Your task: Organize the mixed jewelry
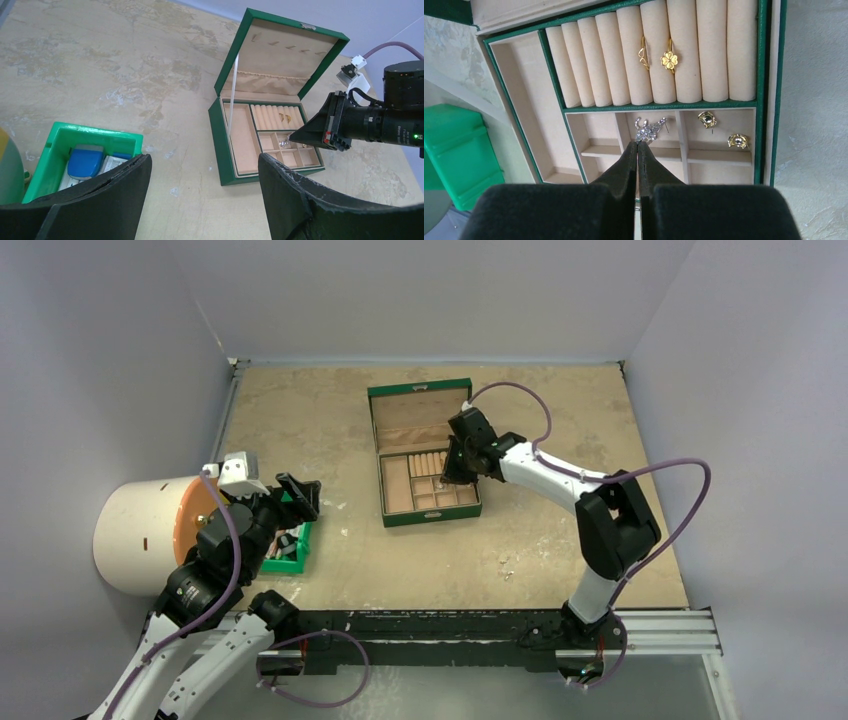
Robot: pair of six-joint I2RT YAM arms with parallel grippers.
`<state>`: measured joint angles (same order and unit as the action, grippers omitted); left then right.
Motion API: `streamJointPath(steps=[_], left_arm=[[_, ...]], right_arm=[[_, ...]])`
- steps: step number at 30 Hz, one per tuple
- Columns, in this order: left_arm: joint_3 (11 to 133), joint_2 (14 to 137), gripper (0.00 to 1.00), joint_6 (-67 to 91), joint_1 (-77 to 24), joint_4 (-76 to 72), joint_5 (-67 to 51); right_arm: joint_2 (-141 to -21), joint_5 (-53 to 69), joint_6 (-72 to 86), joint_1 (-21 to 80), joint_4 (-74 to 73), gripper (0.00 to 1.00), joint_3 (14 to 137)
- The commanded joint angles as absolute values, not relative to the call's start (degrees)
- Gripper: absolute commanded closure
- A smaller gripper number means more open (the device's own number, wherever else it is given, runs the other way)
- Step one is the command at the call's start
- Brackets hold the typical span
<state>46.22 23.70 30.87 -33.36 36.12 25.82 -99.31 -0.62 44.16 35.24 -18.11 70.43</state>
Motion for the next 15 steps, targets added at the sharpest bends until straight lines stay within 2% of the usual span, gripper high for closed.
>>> streamJointPath(steps=[1, 15], left_arm=[[46.57, 23.38, 0.22, 31.07, -32.93, 34.7, 26.79], [46.53, 23.43, 0.22, 31.11, -32.78, 34.72, 26.81]], right_arm=[[-100.55, -2.47, 45.26, 35.47, -19.81, 1.0, 73.53], [-100.21, -3.28, 45.2, 35.44, -20.75, 0.83, 73.74]])
